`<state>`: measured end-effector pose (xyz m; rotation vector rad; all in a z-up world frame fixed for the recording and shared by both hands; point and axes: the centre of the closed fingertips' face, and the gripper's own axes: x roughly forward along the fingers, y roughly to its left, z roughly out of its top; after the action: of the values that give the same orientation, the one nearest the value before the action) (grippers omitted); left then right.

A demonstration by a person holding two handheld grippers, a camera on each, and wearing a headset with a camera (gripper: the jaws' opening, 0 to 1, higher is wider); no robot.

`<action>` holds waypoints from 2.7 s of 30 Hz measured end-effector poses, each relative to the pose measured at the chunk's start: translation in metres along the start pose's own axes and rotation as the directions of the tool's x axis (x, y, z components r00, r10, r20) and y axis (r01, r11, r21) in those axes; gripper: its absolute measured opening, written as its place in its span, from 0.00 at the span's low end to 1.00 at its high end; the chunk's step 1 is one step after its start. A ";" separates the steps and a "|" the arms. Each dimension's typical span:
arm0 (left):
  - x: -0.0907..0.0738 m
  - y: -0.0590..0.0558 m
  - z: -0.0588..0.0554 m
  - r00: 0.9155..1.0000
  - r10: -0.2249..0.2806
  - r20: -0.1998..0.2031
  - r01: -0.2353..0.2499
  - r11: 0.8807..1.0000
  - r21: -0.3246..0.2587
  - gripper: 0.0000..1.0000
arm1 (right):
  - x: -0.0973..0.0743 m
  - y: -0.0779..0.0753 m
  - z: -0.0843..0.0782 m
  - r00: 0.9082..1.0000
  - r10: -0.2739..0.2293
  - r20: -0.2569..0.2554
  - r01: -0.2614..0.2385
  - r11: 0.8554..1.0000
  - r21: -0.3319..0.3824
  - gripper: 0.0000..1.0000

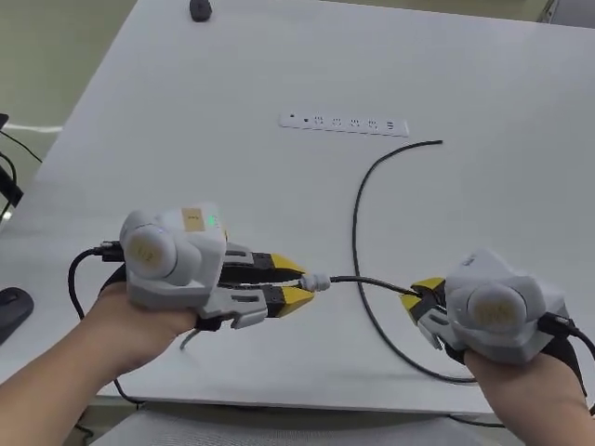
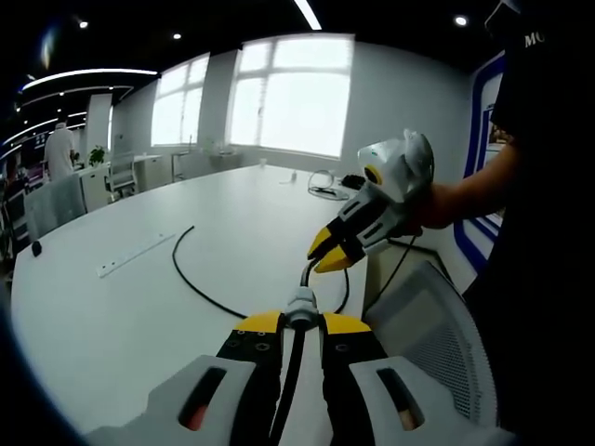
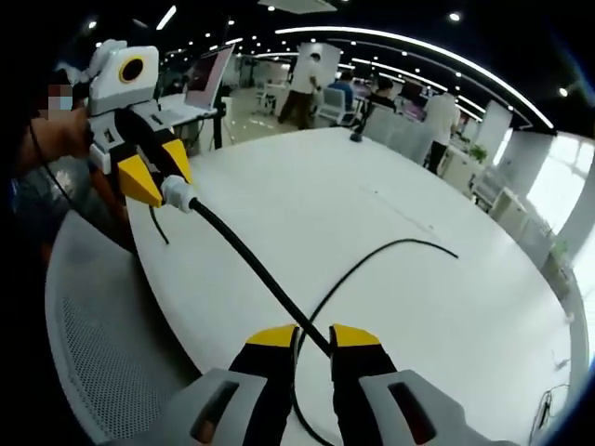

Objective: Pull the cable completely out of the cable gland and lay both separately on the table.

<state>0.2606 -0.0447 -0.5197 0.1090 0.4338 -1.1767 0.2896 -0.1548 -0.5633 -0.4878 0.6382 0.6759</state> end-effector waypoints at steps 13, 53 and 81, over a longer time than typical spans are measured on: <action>0.000 -0.004 0.001 1.000 -0.007 0.002 0.007 1.000 0.010 0.15 | -0.006 0.055 0.073 0.989 0.110 0.094 -0.059 0.900 -0.431 0.15; 0.003 -0.006 0.005 1.000 -0.022 0.007 0.021 0.999 0.049 0.15 | 0.011 0.040 0.042 0.993 0.118 0.021 -0.113 0.978 -0.177 0.00; 0.003 -0.003 0.001 1.000 -0.014 0.008 0.014 0.999 0.040 0.15 | 0.024 0.017 0.003 0.994 0.111 0.017 -0.112 0.990 0.085 0.02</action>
<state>0.2585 -0.0483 -0.5197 0.1359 0.4048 -1.1992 0.2930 -0.1318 -0.5808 -0.3705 0.6838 0.7534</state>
